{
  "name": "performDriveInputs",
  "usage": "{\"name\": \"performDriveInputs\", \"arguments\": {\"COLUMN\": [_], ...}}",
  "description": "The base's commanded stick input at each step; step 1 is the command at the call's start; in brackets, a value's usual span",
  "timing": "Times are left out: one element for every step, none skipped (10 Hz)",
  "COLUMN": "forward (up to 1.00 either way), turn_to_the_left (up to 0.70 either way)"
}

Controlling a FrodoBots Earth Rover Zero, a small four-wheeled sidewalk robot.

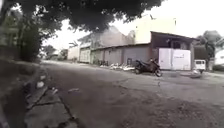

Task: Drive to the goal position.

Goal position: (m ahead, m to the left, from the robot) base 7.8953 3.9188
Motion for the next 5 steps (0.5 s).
{"name": "performDriveInputs", "arguments": {"forward": [0.7, 0.7, 0.7, 0.7, 0.7], "turn_to_the_left": [0.0, 0.05, 0.28, 0.34, 0.35]}}
